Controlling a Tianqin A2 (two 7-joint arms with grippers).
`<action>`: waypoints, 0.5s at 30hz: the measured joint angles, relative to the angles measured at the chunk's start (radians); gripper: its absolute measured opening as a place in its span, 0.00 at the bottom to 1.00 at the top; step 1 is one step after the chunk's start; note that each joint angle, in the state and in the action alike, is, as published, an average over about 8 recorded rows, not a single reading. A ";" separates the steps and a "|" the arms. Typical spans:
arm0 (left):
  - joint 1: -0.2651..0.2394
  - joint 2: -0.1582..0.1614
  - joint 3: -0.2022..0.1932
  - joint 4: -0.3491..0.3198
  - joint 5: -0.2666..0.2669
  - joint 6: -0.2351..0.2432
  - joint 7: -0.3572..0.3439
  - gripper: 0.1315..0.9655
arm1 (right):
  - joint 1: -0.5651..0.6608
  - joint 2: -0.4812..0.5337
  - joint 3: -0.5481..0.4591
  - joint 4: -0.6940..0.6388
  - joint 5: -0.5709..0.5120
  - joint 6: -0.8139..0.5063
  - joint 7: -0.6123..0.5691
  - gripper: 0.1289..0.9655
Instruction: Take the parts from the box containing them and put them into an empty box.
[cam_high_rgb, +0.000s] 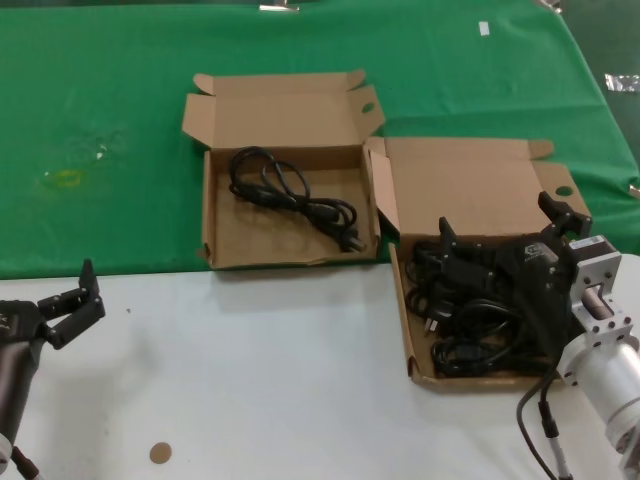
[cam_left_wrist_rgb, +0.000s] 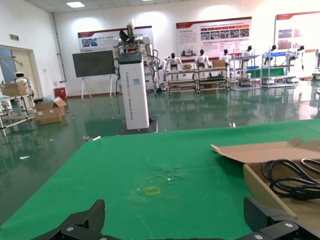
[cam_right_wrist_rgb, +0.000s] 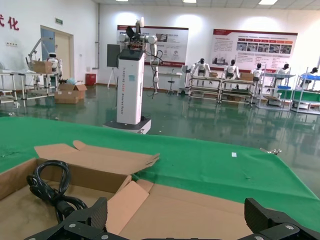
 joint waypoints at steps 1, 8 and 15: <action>0.000 0.000 0.000 0.000 0.000 0.000 0.000 1.00 | 0.000 0.000 0.000 0.000 0.000 0.000 0.000 1.00; 0.000 0.000 0.000 0.000 0.000 0.000 0.000 1.00 | 0.000 0.000 0.000 0.000 0.000 0.000 0.000 1.00; 0.000 0.000 0.000 0.000 0.000 0.000 0.000 1.00 | 0.000 0.000 0.000 0.000 0.000 0.000 0.000 1.00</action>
